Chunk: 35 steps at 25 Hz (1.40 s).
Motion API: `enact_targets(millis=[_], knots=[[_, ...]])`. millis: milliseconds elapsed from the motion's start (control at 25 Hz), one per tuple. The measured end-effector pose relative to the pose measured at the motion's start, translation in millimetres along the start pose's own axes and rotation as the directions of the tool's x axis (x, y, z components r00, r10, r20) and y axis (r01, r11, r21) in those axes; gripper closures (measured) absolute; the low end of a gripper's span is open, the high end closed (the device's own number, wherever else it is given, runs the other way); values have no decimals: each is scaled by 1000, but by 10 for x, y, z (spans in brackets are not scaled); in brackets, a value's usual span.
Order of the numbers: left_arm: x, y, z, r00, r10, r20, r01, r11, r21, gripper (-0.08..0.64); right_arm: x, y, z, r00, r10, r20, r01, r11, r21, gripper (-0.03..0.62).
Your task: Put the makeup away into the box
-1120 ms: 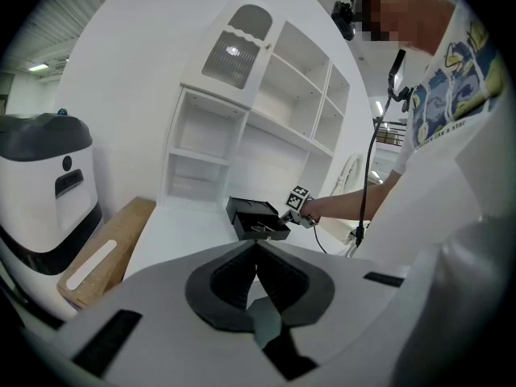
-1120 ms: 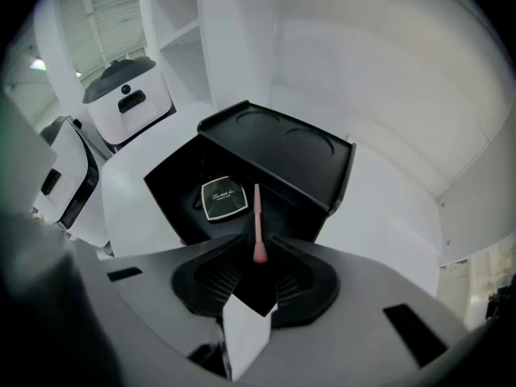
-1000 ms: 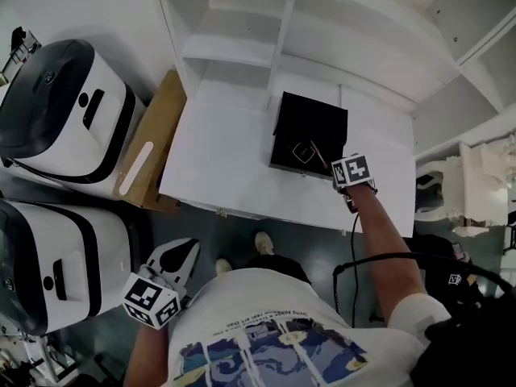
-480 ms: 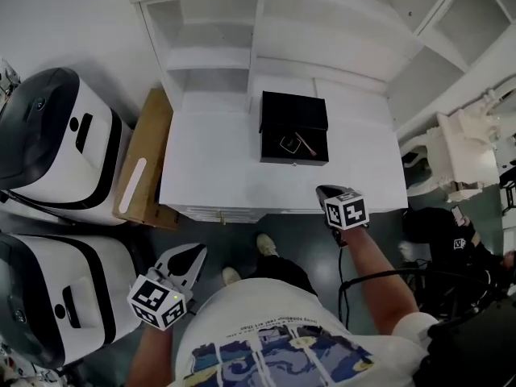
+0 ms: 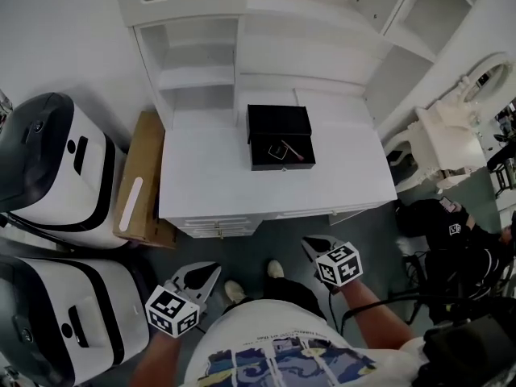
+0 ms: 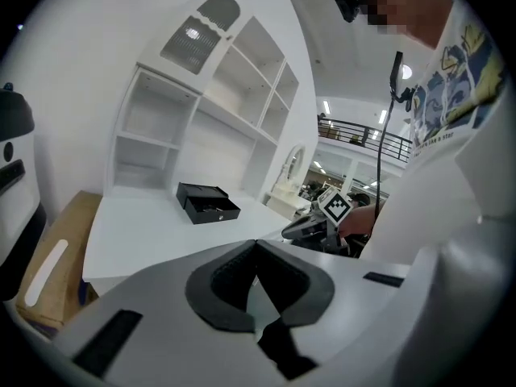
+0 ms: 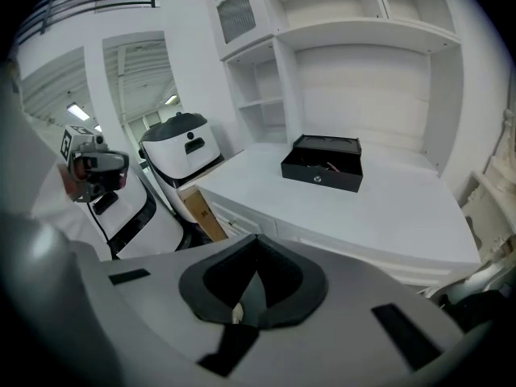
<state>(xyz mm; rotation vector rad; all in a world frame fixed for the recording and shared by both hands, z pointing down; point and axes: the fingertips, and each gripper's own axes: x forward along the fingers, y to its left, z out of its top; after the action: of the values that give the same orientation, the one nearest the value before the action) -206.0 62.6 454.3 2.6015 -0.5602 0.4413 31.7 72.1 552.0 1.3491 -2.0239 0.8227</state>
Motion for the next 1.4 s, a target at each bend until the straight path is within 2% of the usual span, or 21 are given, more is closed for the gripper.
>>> enact_targets(millis=[200, 360, 680, 1000, 1200, 1400], knots=[[132, -227, 48, 999, -38, 15, 38, 999, 14, 546, -252, 267, -52, 995, 49, 86, -46, 998, -32, 568], [270, -401, -17, 999, -44, -9, 45, 999, 16, 546, -466, 334, -142, 988, 66, 139, -59, 997, -59, 568], [728, -1112, -68, 997, -64, -51, 66, 997, 45, 546, -1041, 173, -590, 979, 76, 190, -70, 997, -39, 568], [1070, -1913, -365, 993, -62, -96, 70, 995, 78, 546, -1555, -83, -1013, 966, 106, 234, -91, 993, -74, 568], [1165, -2211, -490, 992, -44, -118, 53, 996, 72, 546, -1751, -191, -1176, 961, 122, 250, -98, 989, -109, 568], [1245, -2454, -542, 986, -57, -156, 72, 993, 90, 546, -1884, -239, -1308, 956, 123, 267, -99, 990, -100, 568]])
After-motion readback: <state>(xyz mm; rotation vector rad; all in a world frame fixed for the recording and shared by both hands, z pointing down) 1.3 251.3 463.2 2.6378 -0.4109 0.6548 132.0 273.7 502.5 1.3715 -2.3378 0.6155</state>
